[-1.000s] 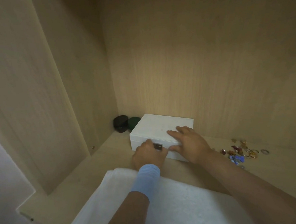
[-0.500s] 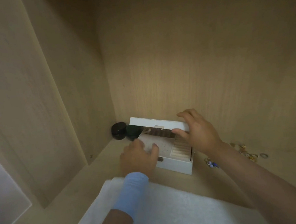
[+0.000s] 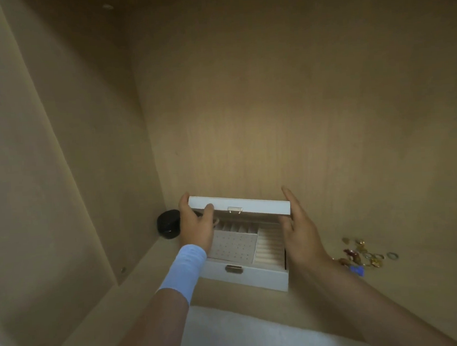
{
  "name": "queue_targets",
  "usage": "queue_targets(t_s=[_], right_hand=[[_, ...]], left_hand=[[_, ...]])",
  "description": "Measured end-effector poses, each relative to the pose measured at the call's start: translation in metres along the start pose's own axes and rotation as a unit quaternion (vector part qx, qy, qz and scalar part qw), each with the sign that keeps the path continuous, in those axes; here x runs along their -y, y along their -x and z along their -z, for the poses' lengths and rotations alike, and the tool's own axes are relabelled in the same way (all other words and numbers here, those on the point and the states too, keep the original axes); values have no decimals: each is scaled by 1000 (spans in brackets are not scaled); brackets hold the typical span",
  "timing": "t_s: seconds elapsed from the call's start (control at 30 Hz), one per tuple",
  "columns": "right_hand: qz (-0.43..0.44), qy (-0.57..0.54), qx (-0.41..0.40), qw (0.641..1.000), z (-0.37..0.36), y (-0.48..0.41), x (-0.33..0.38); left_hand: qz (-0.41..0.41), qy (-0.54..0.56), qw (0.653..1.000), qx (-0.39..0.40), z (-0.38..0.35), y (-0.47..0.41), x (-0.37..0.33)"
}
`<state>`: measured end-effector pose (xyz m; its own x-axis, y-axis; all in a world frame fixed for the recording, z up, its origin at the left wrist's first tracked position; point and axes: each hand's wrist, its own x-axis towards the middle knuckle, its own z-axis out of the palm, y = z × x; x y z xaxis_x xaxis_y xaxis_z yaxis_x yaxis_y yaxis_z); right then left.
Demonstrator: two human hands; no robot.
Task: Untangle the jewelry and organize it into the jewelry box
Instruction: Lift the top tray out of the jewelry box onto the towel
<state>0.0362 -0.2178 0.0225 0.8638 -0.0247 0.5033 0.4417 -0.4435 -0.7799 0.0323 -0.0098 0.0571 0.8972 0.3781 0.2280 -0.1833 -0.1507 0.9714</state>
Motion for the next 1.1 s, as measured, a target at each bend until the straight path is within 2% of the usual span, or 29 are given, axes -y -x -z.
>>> queue_targets(t_s=[0.2, 0.3, 0.43, 0.53, 0.67, 0.77, 0.87, 0.97, 1.1], right_hand=[[-39, 18, 0, 999, 9, -9, 8], [-50, 64, 1, 997, 12, -18, 19], [-65, 69, 23, 995, 11, -36, 32], [-29, 66, 24, 997, 8, -30, 32], [24, 221, 65, 973, 2, -23, 19], [-34, 333, 97, 937, 0, -37, 21], [-59, 316, 129, 938, 3, -47, 22], [-49, 331, 137, 932, 4, -42, 17], [-4, 378, 126, 917, -5, -3, 10]], left_hand=[[-45, -48, 997, -31, 12, 7, -5], [-79, -54, 995, -31, 16, 5, -8], [-112, -98, 989, -7, 12, -13, -12], [-104, -156, 981, 45, 8, -21, -14], [-92, -228, 964, 102, 5, -36, -8], [-60, -255, 954, 149, 11, -50, -8], [-40, -291, 934, 203, 14, -51, -7], [-61, -313, 921, 225, 15, -42, 1], [-119, -450, 857, 222, 18, -14, 22]])
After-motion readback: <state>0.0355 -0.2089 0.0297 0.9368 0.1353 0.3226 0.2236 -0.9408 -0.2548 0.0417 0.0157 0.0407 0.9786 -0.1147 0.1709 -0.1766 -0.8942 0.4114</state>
